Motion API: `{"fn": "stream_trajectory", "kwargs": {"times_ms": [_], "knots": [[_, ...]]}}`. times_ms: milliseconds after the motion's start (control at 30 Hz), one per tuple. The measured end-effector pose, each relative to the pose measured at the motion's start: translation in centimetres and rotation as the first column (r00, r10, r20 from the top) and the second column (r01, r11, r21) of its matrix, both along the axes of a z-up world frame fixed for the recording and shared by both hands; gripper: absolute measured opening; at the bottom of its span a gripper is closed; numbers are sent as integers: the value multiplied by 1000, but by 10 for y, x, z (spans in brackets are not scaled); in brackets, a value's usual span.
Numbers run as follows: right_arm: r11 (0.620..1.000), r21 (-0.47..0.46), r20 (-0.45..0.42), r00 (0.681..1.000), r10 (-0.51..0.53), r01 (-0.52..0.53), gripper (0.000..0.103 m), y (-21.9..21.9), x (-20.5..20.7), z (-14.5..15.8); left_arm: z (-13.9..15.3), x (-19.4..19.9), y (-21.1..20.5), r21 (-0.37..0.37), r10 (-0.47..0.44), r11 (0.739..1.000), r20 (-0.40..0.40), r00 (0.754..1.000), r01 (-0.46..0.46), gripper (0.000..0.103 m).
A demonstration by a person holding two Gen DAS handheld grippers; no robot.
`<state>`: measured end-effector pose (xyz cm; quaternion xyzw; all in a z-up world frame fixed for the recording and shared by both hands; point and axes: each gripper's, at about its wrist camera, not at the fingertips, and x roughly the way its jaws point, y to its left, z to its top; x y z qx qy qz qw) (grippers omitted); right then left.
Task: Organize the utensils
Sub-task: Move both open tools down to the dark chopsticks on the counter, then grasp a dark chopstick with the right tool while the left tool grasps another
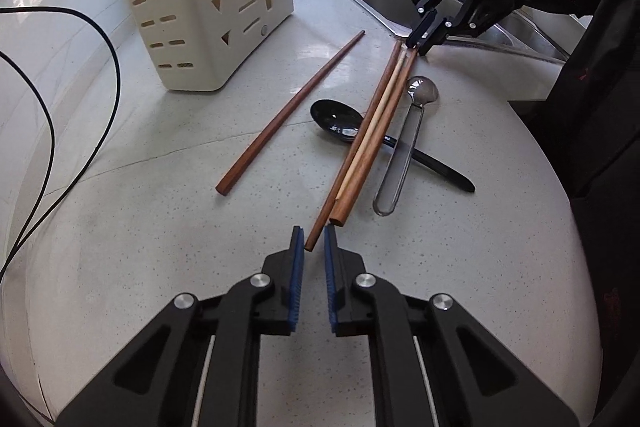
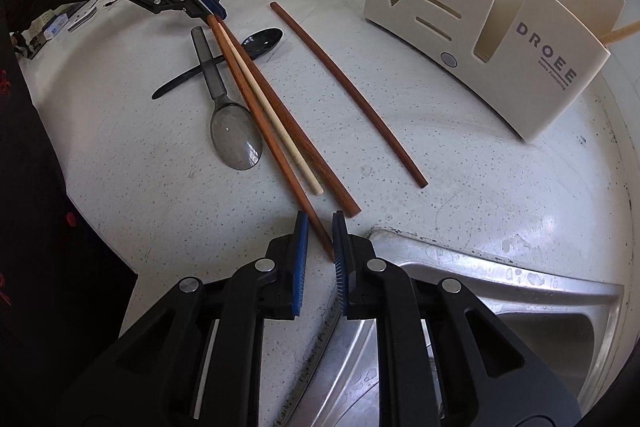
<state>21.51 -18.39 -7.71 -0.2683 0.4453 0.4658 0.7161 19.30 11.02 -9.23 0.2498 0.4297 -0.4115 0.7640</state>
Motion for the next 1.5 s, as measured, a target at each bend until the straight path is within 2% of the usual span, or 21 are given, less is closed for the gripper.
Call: {"fn": "stream_trajectory", "kwargs": {"times_ms": [567, 667, 767, 967, 1067, 1167, 1400, 1500], "knots": [[999, -18, -15, 999, 39, -39, 7, 6, -4, 1, 6, 5, 5, -36, 8, 999, -31, 999, -9, 6], [1000, 14, -28, 999, 18, -17, 5, 1, -7, 4, 13, 3, 5, -58, 18, 998, -24, 1000, -20, 6], [995, 85, -47, 998, -40, 44, 4, -9, -6, 14, 21, 0, 5, -91, 39, 995, -22, 999, -40, 6], [968, 198, -57, 987, -149, 157, 4, -30, -10, 27, 35, -8, 0, -161, 81, 984, -9, 997, -81, 6], [934, 276, -63, 974, -220, 228, 4, -42, -12, 37, 43, -11, -1, -207, 126, 970, -1, 992, -124, 6], [881, 364, -61, 952, -301, 302, 4, -57, -14, 50, 55, -14, 1, -280, 191, 943, 6, 982, -181, 6], [715, 561, -84, 887, -453, 418, 4, -83, -11, 69, 76, -19, -5, -404, 288, 879, 26, 957, -253, 6], [668, 608, -81, 870, -487, 430, 4, -85, -11, 76, 85, -21, -11, -429, 314, 864, 49, 948, -264, 5]]}}
